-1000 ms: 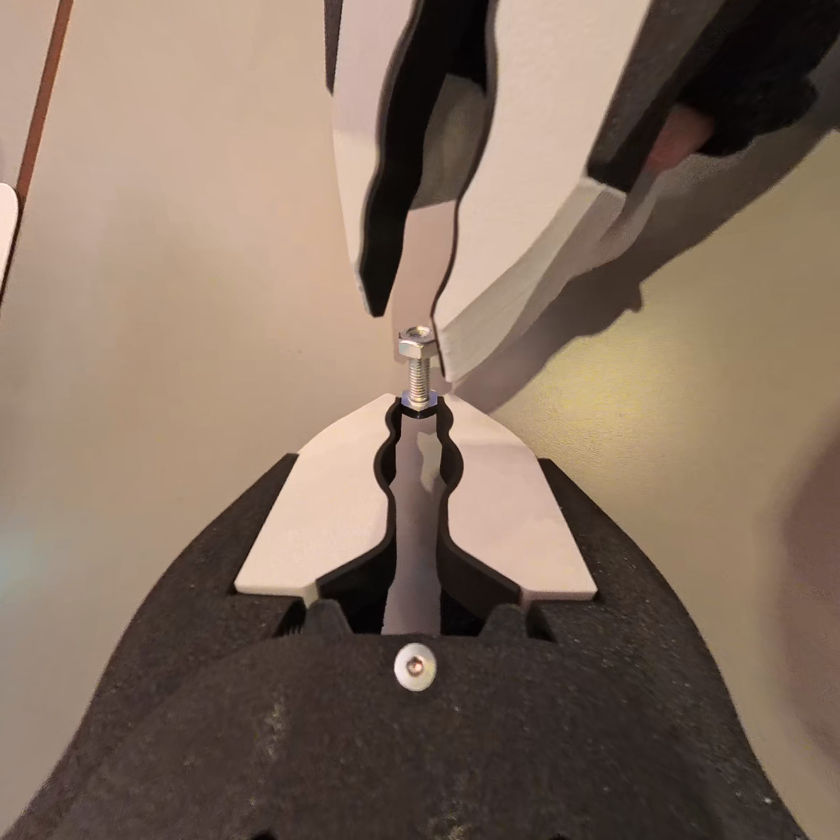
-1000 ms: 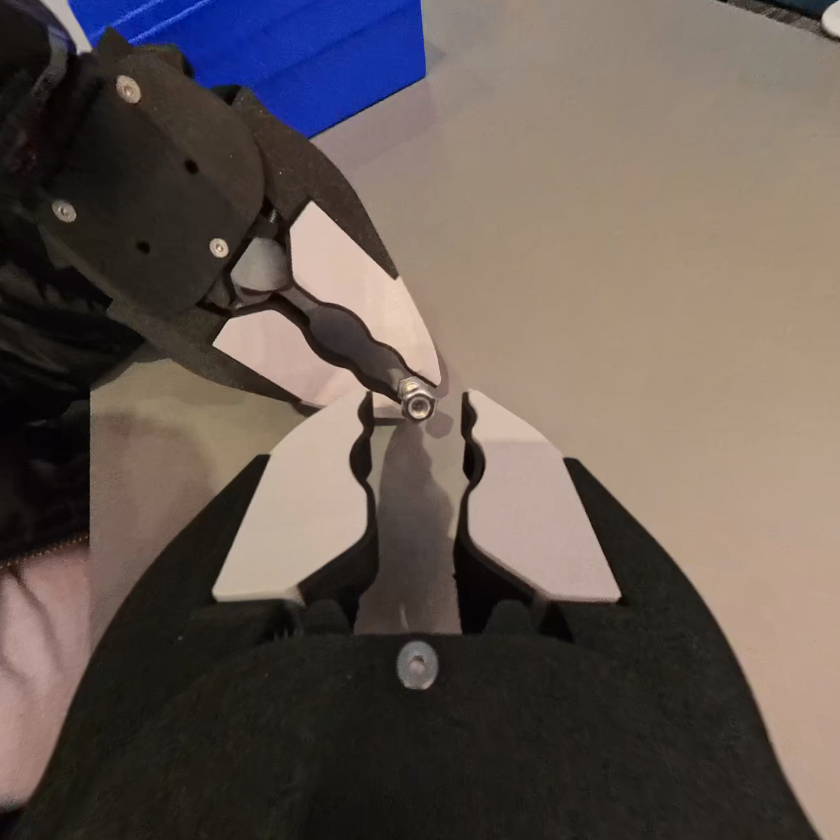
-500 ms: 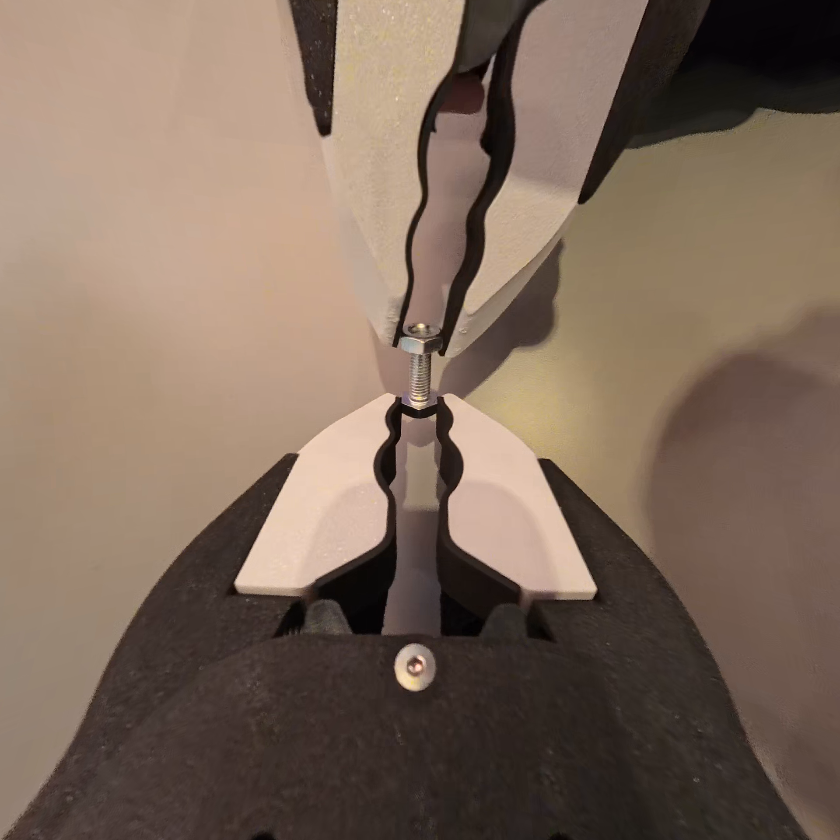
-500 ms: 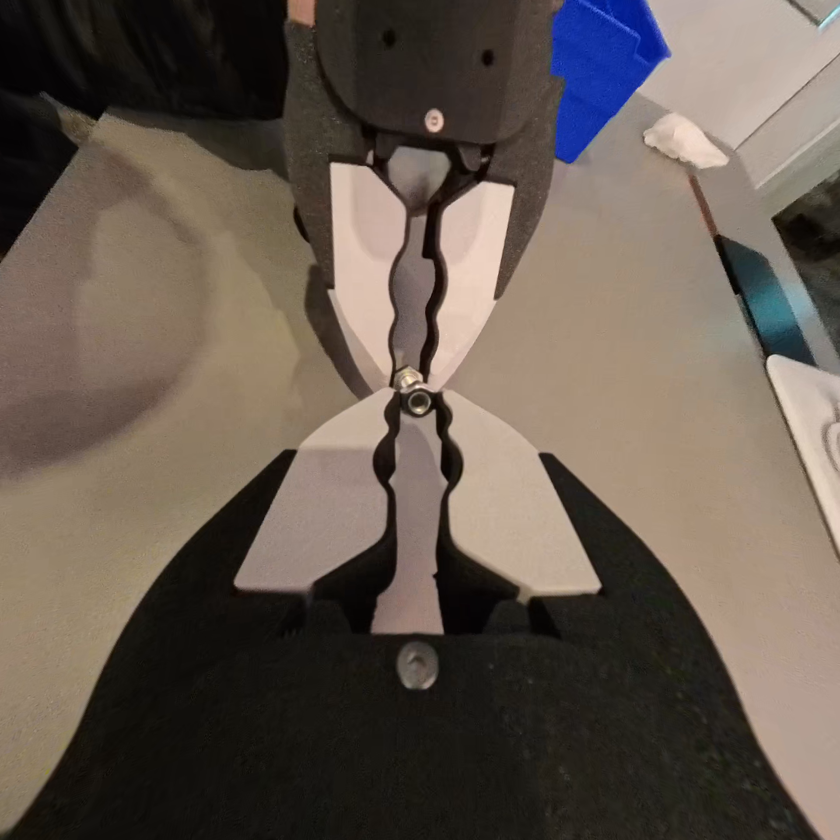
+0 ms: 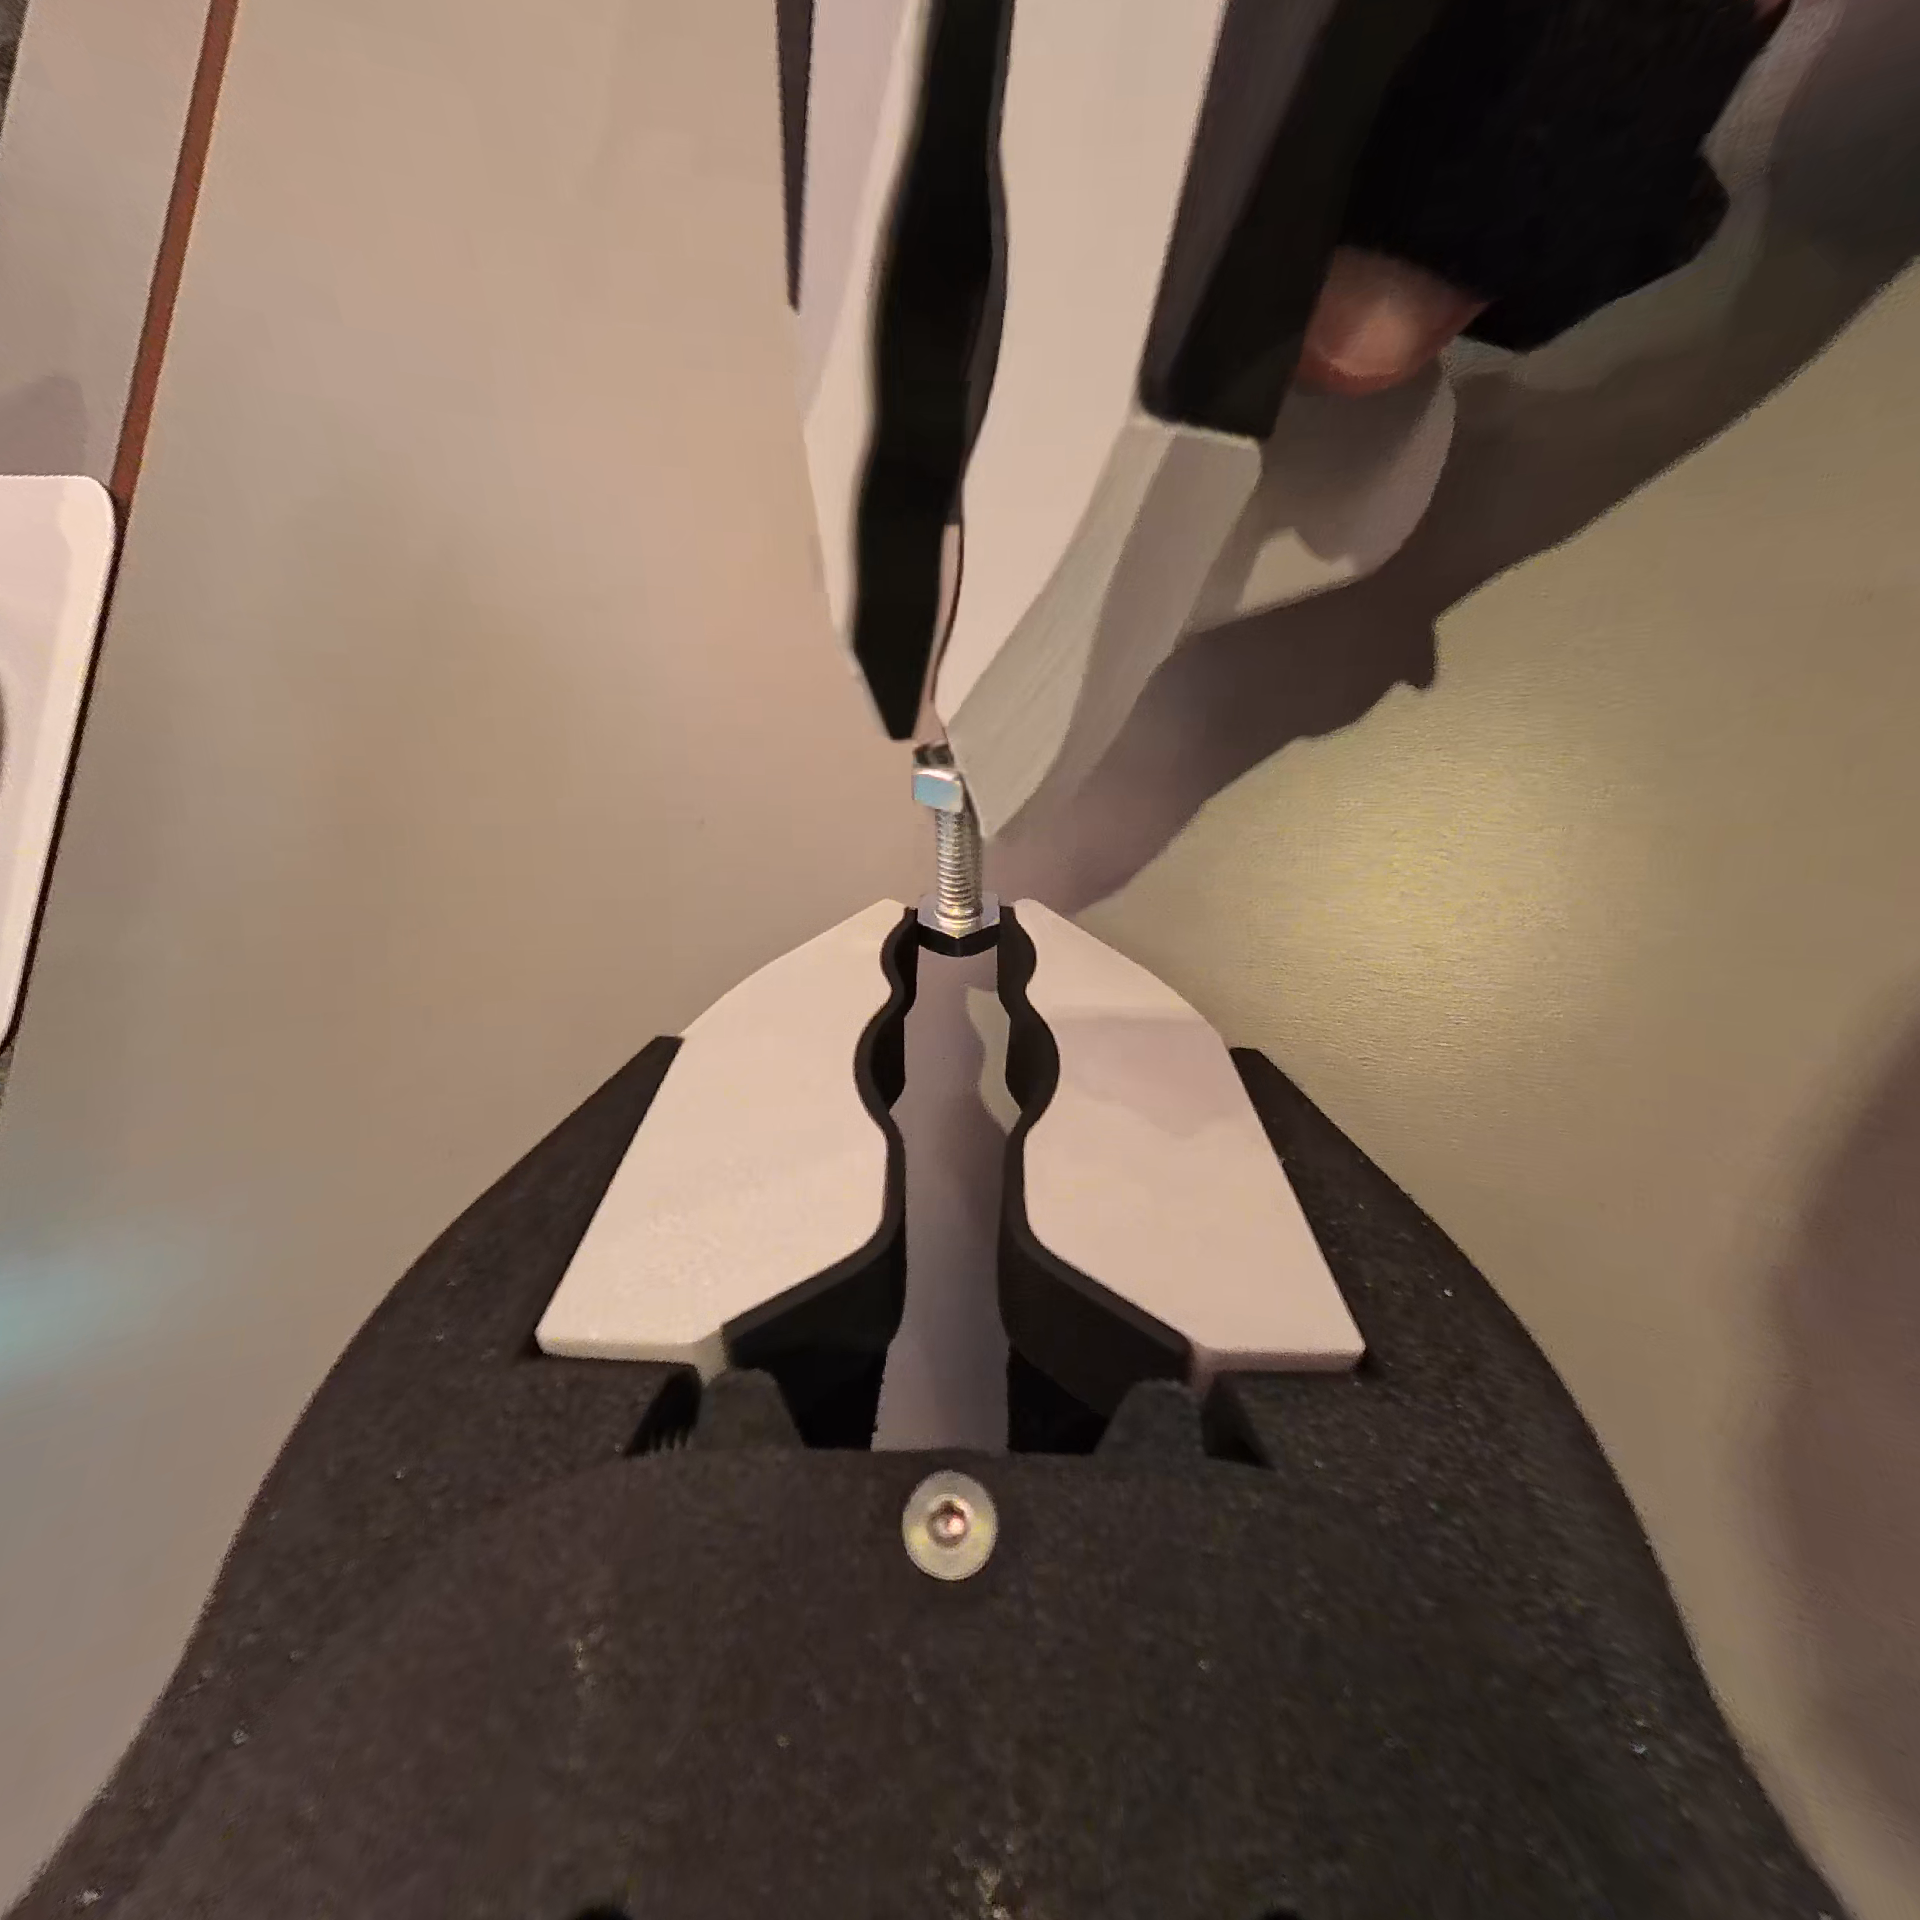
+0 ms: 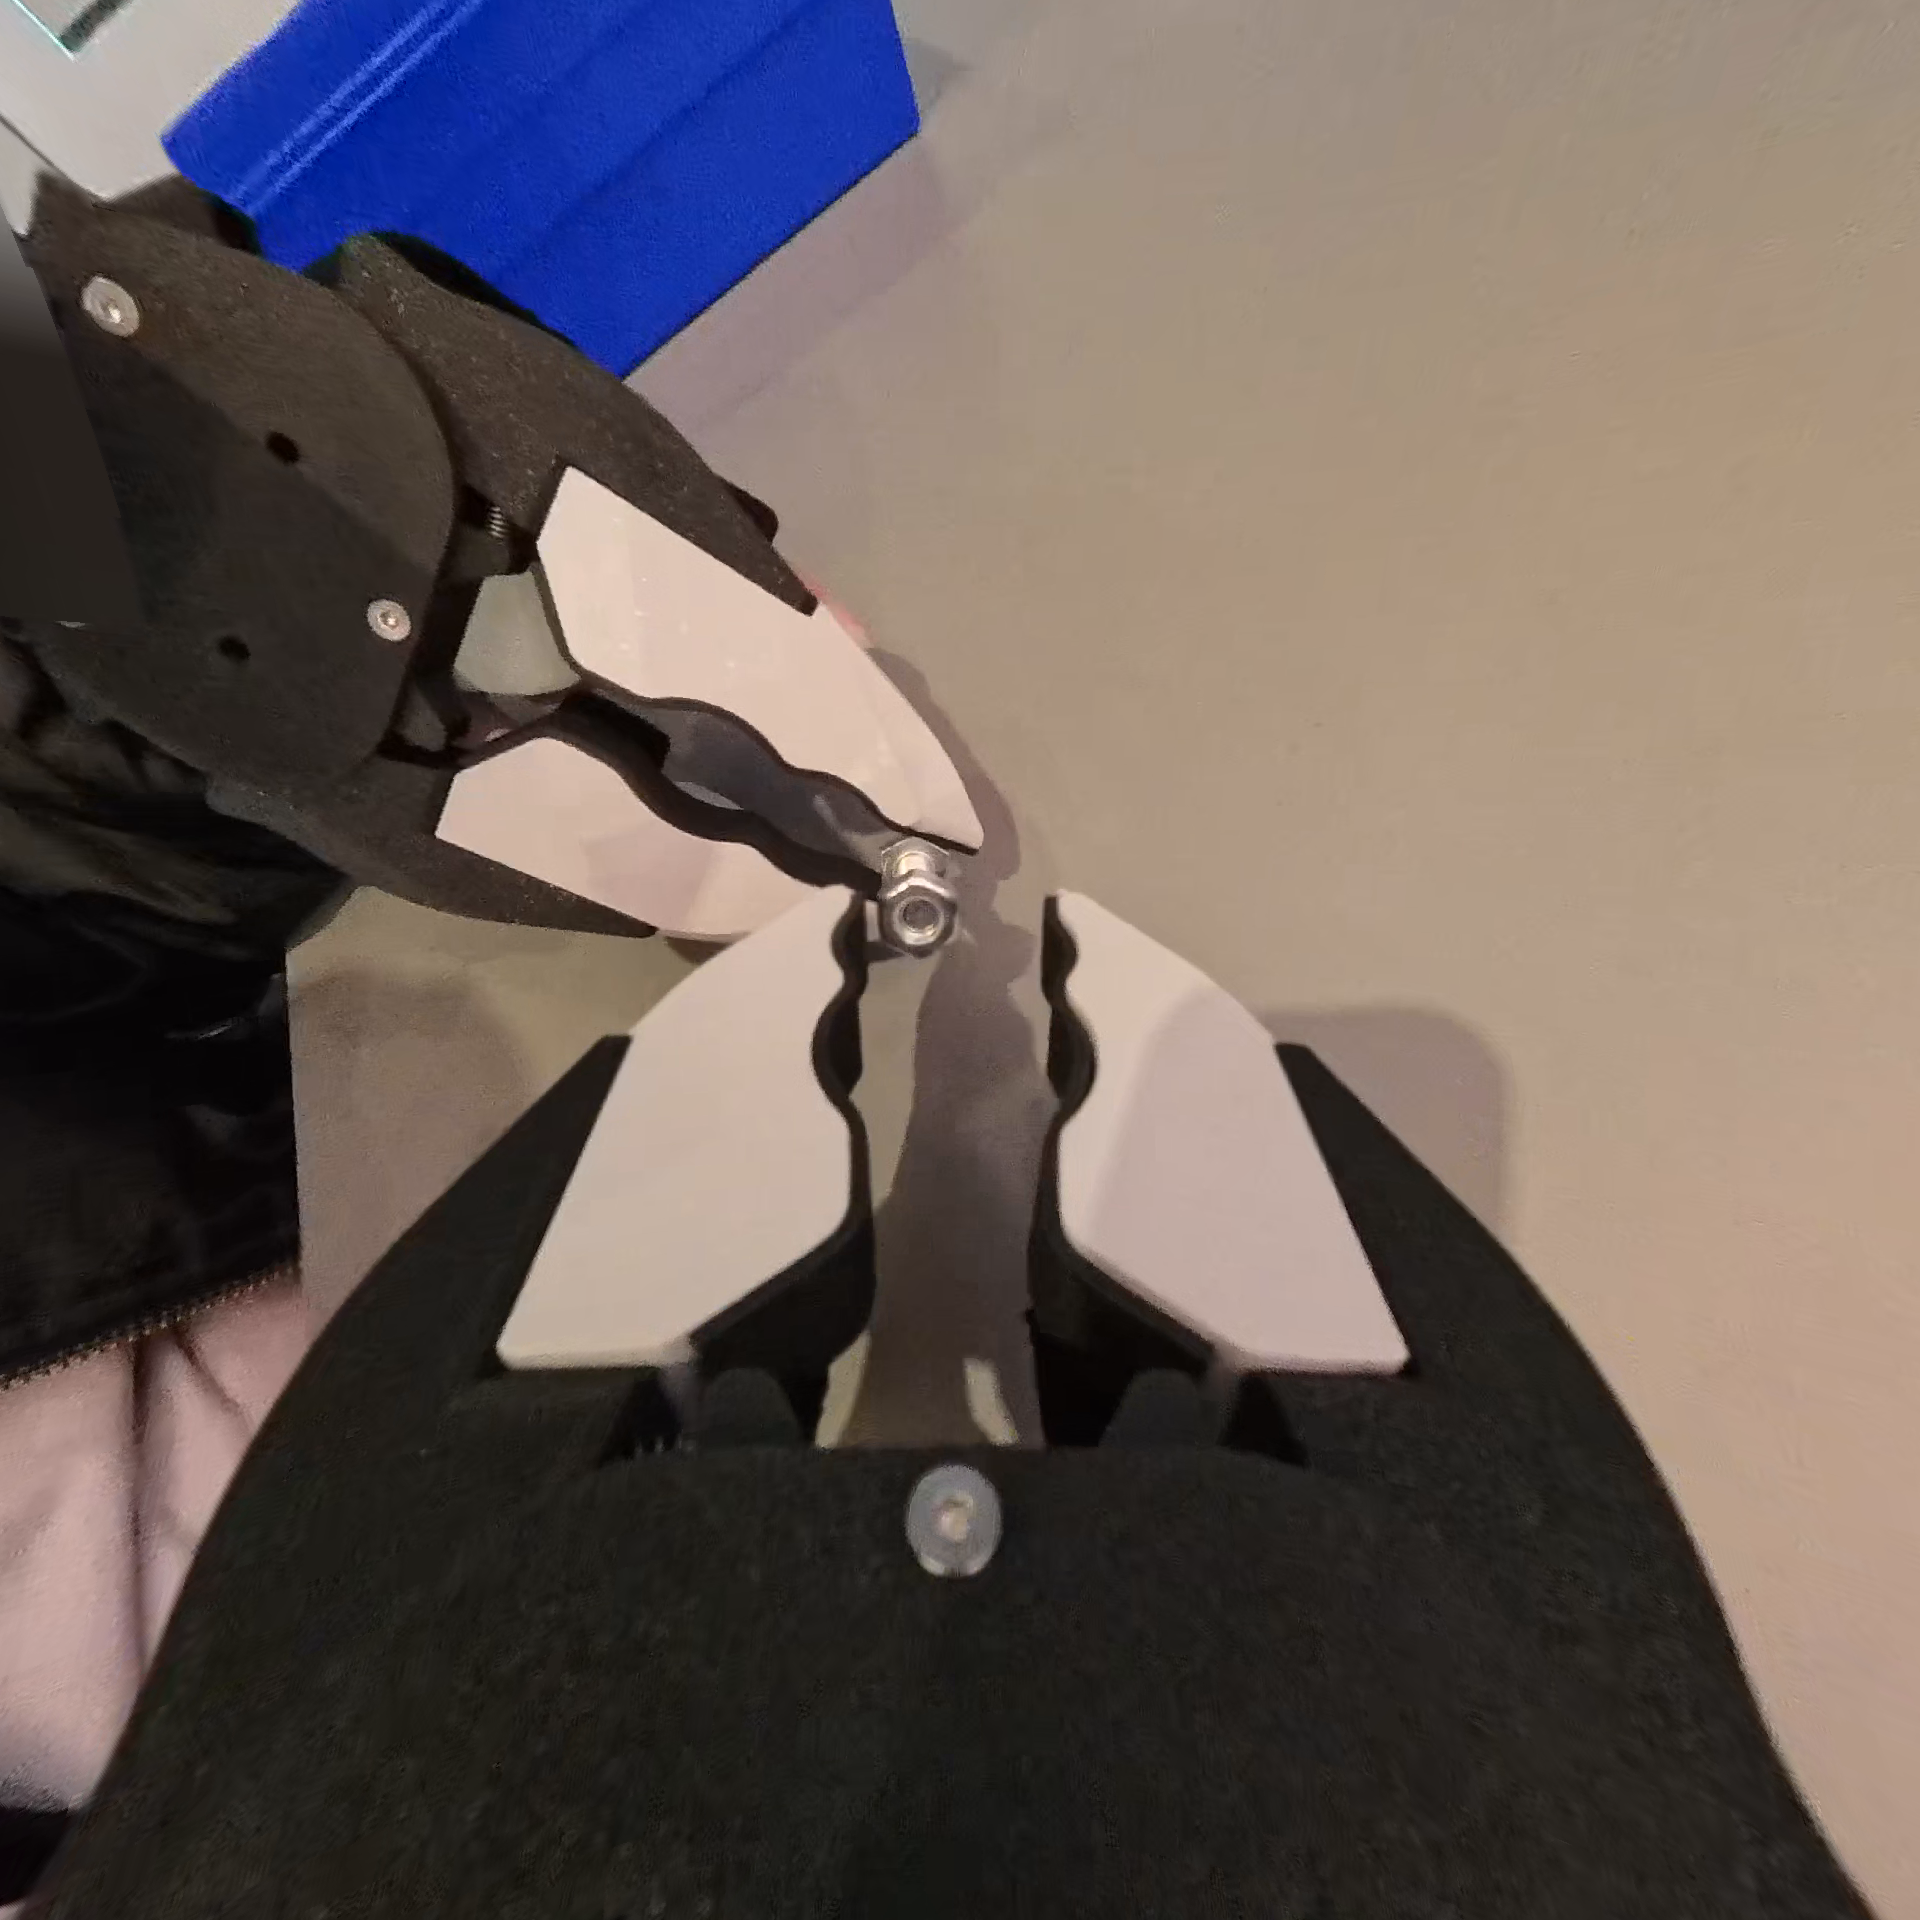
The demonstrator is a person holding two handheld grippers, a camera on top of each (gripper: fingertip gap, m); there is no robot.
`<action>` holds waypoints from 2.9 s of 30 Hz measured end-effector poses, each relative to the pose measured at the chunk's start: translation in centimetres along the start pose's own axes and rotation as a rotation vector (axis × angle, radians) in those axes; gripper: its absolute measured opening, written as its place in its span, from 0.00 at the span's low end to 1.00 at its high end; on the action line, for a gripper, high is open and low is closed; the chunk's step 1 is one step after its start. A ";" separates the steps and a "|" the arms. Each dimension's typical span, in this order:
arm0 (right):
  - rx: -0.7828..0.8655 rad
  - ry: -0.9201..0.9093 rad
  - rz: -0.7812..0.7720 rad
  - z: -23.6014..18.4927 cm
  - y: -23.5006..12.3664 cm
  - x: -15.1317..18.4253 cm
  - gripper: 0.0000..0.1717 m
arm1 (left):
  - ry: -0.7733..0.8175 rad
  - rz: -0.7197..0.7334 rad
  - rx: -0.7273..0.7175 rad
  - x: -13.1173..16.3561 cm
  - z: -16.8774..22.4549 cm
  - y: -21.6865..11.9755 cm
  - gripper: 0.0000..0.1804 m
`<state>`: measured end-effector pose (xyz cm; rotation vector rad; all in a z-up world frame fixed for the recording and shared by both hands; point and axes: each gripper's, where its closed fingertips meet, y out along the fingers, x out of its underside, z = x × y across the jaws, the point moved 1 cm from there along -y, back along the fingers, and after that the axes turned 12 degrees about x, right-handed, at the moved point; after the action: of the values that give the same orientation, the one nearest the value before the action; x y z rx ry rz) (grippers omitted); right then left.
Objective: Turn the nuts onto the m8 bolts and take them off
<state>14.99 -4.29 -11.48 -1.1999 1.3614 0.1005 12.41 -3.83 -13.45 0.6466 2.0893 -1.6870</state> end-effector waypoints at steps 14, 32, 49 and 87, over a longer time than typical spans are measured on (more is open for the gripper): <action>0.007 -0.986 0.140 -3.0 -2.0 1.5 0.08 | 0.050 0.046 0.228 -0.9 3.6 -0.4 0.08; 0.042 0.017 0.140 0.3 0.0 -2.5 0.21 | -0.041 0.047 -0.121 -0.5 -1.7 -0.5 0.08; -0.001 -0.869 0.205 -1.5 -2.1 -0.5 0.09 | -0.013 0.155 0.126 -2.2 1.7 -1.0 0.08; 0.087 0.011 0.052 0.3 0.3 -1.9 0.09 | -0.027 0.062 -0.128 -0.6 -1.9 -0.7 0.08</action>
<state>14.39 -2.87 -10.25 -1.0941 1.3928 0.0713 12.49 -2.16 -12.10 0.6383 2.1151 -1.5063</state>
